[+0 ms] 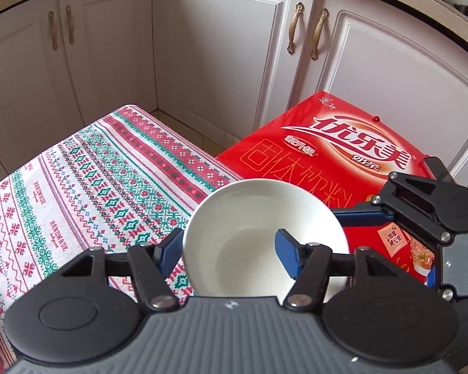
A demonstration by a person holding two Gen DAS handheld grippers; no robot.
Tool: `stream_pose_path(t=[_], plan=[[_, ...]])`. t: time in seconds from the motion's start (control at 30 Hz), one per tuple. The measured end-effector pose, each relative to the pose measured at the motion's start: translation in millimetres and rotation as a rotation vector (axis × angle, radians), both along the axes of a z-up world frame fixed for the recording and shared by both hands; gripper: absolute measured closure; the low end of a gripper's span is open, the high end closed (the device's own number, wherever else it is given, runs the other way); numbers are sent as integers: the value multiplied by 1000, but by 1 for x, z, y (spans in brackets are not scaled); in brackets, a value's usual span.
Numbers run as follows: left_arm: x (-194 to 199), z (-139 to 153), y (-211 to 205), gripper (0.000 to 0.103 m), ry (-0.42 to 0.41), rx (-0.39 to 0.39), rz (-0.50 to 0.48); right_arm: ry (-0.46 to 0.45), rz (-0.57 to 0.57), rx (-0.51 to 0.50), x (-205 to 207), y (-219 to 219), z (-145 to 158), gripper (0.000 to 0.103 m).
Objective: Organize plates and bowls
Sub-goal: 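Lift the white bowl and carry it toward the nested bowls with the left tool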
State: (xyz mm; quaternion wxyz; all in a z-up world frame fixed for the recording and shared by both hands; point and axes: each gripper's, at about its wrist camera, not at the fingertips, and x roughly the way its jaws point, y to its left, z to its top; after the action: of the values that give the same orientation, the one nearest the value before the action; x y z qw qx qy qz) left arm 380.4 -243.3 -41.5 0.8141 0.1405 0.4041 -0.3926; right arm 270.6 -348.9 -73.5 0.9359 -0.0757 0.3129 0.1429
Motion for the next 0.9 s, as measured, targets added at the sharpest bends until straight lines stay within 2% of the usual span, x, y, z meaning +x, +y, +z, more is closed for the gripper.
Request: stream_pose_path(t=[0.43, 0.9], plan=[[-12, 7, 2, 41, -2, 12, -25, 17, 0, -10, -6, 6, 4, 15], [-52, 36, 17, 41, -19, 5, -44, 19, 24, -3, -43, 15, 35, 15]])
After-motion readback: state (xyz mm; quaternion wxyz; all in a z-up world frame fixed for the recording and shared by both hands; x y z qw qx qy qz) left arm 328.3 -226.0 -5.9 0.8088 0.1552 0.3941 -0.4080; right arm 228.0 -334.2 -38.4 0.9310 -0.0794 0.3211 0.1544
